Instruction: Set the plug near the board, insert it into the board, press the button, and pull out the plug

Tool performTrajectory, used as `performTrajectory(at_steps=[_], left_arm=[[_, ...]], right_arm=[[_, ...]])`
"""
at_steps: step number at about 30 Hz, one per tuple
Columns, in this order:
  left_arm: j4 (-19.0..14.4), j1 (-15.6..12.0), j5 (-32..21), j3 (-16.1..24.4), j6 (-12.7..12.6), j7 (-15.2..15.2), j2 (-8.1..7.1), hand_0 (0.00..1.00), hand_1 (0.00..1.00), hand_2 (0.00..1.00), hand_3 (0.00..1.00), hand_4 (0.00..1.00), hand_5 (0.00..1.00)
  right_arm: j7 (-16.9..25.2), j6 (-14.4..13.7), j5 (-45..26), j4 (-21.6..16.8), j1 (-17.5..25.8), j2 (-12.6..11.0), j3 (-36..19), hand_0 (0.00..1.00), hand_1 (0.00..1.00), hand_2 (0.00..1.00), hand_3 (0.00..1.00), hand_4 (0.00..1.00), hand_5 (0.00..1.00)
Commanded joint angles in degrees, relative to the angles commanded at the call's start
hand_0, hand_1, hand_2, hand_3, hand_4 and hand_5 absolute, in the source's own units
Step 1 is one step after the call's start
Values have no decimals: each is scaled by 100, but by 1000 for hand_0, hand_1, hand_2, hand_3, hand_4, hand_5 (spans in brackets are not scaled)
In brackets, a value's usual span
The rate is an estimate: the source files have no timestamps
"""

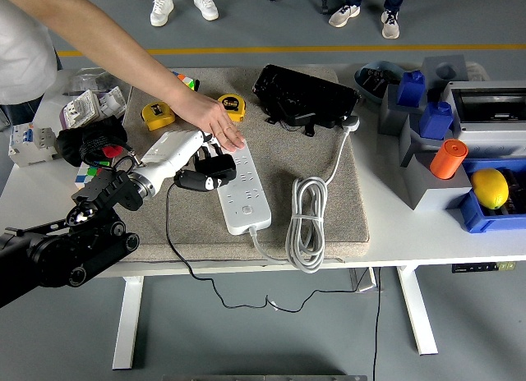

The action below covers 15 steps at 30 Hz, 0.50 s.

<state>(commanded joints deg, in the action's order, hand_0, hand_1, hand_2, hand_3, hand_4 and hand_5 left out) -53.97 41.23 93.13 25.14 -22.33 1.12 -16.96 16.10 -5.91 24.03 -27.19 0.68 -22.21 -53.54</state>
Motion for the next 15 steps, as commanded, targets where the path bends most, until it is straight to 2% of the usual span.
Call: performTrajectory(at_steps=[8, 15], left_arm=[[-59, -42, -44, 193, -68, 128, -58, 255, 322, 310, 498, 811, 86], [86, -195, -214, 516, -360, 214, -127, 266, 337, 323, 509, 817, 98]], right_arm=[[-2, -1, -6, 5, 0, 11, -18, 696, 694, 665, 570, 998, 483], [-3, 1, -3, 4, 7, 4, 1, 695, 694, 665, 570, 998, 482]])
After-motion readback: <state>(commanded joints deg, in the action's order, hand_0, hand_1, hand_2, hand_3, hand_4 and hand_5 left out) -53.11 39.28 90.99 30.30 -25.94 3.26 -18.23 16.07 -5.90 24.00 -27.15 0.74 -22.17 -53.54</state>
